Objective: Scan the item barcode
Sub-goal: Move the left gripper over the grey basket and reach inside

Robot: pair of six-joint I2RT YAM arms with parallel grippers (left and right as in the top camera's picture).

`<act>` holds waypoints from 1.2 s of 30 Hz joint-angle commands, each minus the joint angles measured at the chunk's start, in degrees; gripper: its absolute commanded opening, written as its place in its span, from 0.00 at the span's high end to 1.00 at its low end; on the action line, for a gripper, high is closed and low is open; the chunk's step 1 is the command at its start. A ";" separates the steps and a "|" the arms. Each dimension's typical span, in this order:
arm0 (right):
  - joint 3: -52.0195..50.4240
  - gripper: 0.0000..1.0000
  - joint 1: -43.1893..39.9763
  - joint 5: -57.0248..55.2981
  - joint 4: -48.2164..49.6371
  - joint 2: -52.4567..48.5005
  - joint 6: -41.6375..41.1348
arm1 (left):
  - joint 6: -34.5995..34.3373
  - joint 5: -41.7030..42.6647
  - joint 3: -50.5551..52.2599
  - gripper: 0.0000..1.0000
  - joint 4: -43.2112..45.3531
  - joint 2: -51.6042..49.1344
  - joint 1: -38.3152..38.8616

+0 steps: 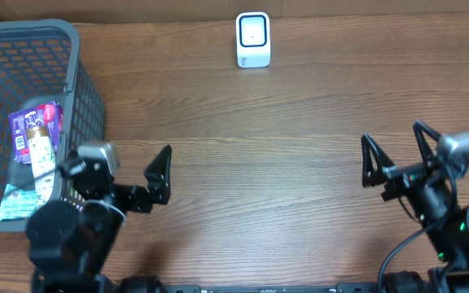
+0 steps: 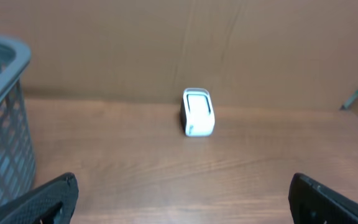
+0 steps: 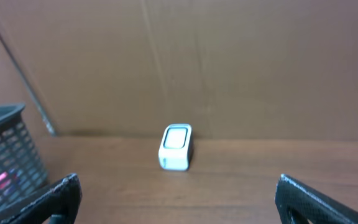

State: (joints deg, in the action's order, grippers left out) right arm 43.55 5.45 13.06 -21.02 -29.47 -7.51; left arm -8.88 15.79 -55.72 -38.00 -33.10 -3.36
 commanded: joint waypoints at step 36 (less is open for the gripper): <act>34.18 0.00 0.37 9.77 -28.92 -30.45 0.26 | -11.50 -31.36 -53.13 0.00 -39.36 -41.05 0.11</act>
State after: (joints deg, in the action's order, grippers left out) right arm 76.18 5.48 22.31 -50.04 -60.34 -7.31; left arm -15.51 -4.80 -105.91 -76.69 -74.06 -3.36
